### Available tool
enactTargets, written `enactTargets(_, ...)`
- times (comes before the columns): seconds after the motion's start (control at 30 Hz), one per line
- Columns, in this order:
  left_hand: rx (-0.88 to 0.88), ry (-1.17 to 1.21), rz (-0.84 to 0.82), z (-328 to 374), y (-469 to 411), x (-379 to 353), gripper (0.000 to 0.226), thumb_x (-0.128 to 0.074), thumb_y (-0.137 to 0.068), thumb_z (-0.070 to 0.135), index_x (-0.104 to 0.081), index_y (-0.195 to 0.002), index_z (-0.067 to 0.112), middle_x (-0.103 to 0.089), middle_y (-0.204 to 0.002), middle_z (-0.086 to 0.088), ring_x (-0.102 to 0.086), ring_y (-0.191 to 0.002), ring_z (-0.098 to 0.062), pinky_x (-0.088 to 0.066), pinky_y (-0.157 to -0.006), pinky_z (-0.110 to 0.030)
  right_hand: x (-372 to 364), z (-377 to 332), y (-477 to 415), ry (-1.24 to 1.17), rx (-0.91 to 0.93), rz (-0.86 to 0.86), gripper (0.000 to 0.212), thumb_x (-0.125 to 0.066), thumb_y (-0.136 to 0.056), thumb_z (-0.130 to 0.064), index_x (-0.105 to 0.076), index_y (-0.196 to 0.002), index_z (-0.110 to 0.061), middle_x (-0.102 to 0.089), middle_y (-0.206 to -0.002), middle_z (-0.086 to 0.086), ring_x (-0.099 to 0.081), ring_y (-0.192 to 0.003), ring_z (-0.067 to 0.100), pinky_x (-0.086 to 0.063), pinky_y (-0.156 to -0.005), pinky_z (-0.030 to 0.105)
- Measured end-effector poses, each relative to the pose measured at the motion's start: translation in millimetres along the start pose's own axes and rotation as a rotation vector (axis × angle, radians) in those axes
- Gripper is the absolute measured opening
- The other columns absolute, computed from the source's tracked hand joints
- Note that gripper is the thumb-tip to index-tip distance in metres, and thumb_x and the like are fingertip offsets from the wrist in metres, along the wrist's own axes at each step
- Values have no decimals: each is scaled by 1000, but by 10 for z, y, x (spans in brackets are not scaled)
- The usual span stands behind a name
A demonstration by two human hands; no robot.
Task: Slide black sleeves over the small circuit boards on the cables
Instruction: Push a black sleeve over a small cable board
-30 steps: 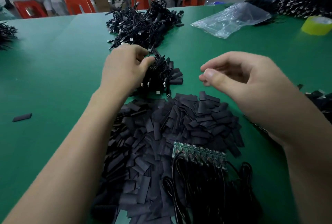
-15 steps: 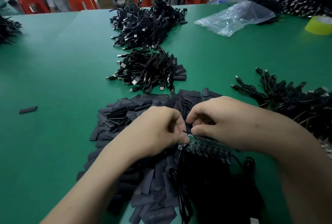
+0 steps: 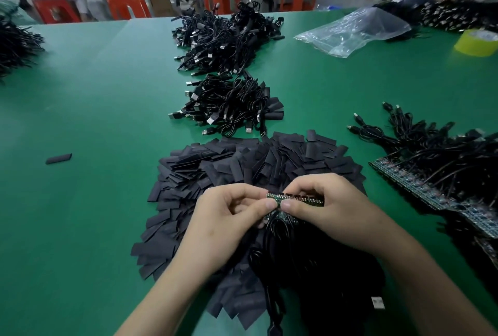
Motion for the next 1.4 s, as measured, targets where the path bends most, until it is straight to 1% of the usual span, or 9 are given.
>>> enactTargets(0.1,18,7,25,-41,21,43,22,-79,-72,38,-82,-86,22,-71,-64,1,-62,-56,-7,-49,-56,-16,-53,-37,26,-24,40,74,10,-74,-91,-29,-75,-82,-26,-72,-78,-11,-66,-75,4,-51,-73,27)
enactTargets(0.2,44,55,-1,-81,22,35,23,-78,-73,33,-82,-87,16,-65,-66,-10,-60,-57,-8,-48,-57,-15,-89,-25,60,-57,44,100,10,-74,-91,-29,-75,-83,-24,-73,-81,-9,-67,-79,8,-50,-79,36)
enactTargets(0.43,75,185,-79,-82,30,17,21,-76,-75,18,-78,-88,3,-74,-72,-7,-65,-60,-8,-52,-61,-14,-142,-15,60,-150,62,31,7,-75,-93,-23,-76,-86,-24,-74,-84,-6,-68,-82,8,-51,-81,32)
enactTargets(0.6,97,240,-117,-80,58,18,18,-76,-77,17,-80,-88,4,-75,-75,-9,-66,-61,-9,-53,-62,-15,-168,-28,49,-213,103,-26,6,-75,-93,-17,-77,-88,-19,-75,-84,-3,-68,-80,7,-51,-76,23)
enactTargets(0.73,124,318,-164,-83,78,-31,17,-77,-77,21,-82,-87,9,-76,-78,-10,-67,-63,-11,-55,-64,-17,-172,-55,59,-353,121,-64,10,-74,-90,-26,-76,-88,-17,-74,-81,-4,-66,-75,3,-49,-72,15)
enactTargets(0.9,46,353,8,-13,68,109,15,-79,-73,24,-82,-83,13,-76,-75,-12,-71,-64,-13,-57,-62,-19,2,41,83,-234,113,35,14,-71,-87,-38,-72,-83,-25,-66,-74,-9,-59,-68,4,-45,-65,18)
enactTargets(1.07,-74,230,145,95,91,253,8,-79,-73,19,-81,-79,15,-74,-67,-7,-69,-58,-10,-53,-59,-15,89,-49,159,-443,242,20,16,-73,-86,-38,-72,-83,-22,-67,-80,-1,-61,-75,12,-48,-71,22)
enactTargets(1.17,-67,184,72,105,115,131,8,-81,-69,20,-81,-76,17,-73,-63,-6,-69,-56,-11,-54,-58,-16,32,-120,163,-519,288,-28,21,-75,-87,-46,-73,-85,-25,-69,-85,5,-65,-81,25,-52,-77,31)
enactTargets(1.4,-87,60,-100,50,190,-132,9,-83,-81,10,-81,-79,19,-68,-62,7,-53,-53,-2,-42,-55,-11,-30,-202,137,-519,334,24,23,-77,-87,-44,-77,-87,-21,-73,-83,4,-68,-77,23,-52,-74,30)
Point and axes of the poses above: each hand's wrist, its own y-axis away from the middle knuckle, its own x-axis out of the back of the hand, z = x × y, the point moved 7 cm from there along -y, towards the middle knuckle
